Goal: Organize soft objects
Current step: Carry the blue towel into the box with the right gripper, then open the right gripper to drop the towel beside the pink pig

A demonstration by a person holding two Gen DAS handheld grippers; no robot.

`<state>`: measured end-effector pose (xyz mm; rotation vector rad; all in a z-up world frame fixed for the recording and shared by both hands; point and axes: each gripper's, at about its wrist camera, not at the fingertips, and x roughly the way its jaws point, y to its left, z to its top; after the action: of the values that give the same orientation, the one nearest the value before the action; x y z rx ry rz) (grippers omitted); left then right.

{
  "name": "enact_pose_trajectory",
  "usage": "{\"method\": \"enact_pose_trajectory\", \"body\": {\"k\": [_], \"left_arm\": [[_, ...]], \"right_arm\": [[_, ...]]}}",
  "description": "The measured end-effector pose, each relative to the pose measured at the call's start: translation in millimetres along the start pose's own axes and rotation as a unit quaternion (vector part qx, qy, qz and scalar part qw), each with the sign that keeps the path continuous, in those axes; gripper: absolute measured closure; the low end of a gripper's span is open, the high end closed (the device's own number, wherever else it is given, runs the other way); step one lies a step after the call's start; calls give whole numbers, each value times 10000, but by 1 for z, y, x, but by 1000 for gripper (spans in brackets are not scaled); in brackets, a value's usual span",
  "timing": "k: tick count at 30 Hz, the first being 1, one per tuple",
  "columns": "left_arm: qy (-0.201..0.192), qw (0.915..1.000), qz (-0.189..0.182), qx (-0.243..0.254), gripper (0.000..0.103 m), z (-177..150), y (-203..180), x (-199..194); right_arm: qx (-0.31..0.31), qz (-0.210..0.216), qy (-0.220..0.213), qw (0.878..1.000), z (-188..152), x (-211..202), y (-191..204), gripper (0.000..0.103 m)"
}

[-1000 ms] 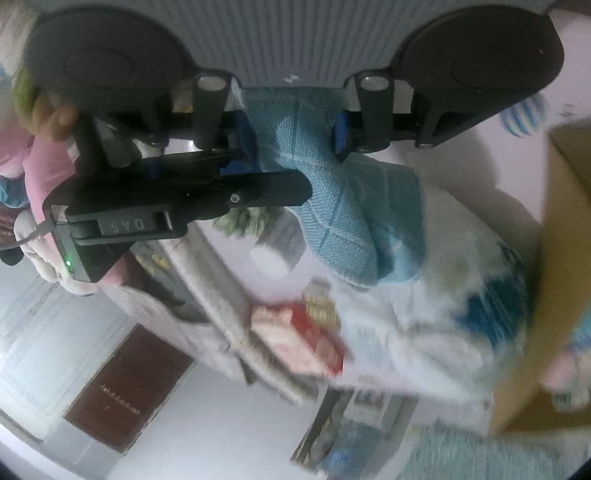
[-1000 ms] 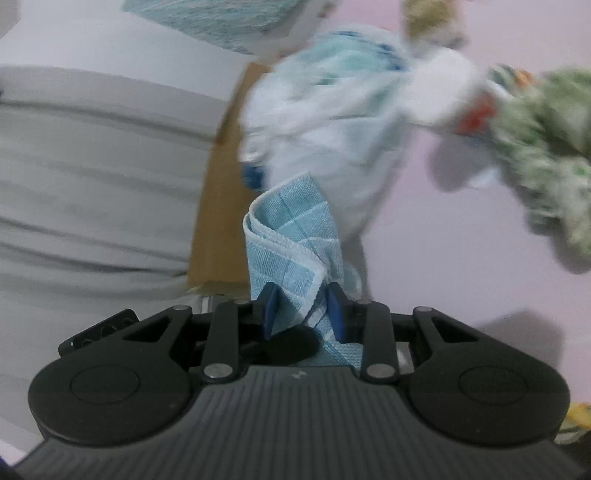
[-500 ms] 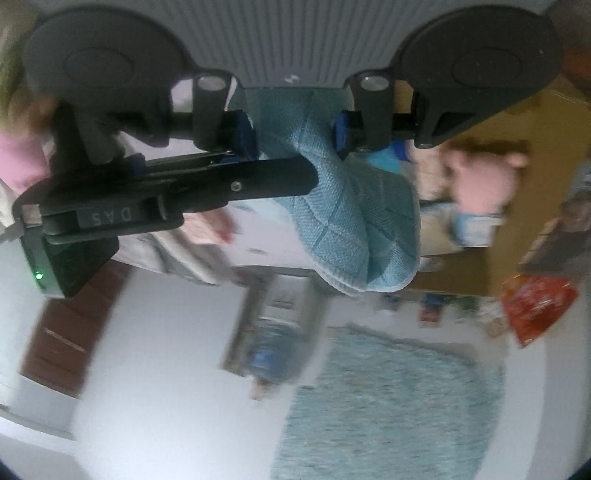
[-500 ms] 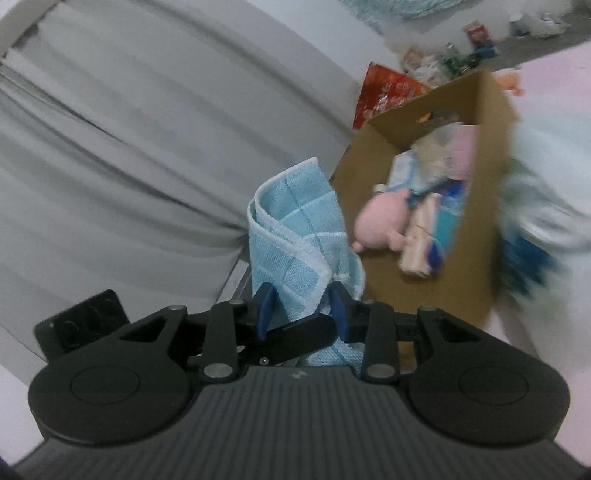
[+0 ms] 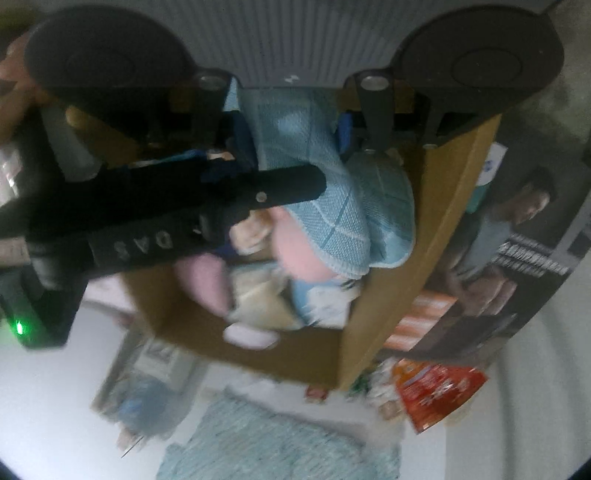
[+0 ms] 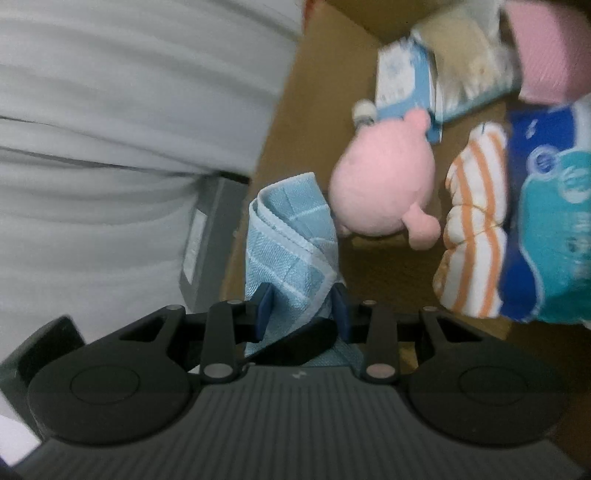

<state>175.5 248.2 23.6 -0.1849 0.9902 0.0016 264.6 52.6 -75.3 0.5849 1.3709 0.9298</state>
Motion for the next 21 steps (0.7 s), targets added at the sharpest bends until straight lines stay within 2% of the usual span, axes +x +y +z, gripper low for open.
{"method": "enact_pose_trajectory", "body": {"k": [5,9,12,16,19,21], "left_arm": [[140,9995,274,-27,51,-8,14,-1],[2,9997,230,-111,47,-15,19,-11],[-80,9998,178,-68,47,-20,17,-20],[-72,9998,171,82,47,-22,11,-26],[-52,9999,157,16,47,-23,11,-27],[-72,9998,151,-59,47,-25,11,-29]], "right_arm": [[43,-111,289,9995,8,31,-5,68],[209,-261,488,9983,9,48,-17,69],[353,-170,598,9974,9,64,-23,70],[228,-318,727,9966,10,83,-18,70],[194,-366,750,9963,13,85,-13,70],[183,-374,669,9969,12,78,-11,66]]}}
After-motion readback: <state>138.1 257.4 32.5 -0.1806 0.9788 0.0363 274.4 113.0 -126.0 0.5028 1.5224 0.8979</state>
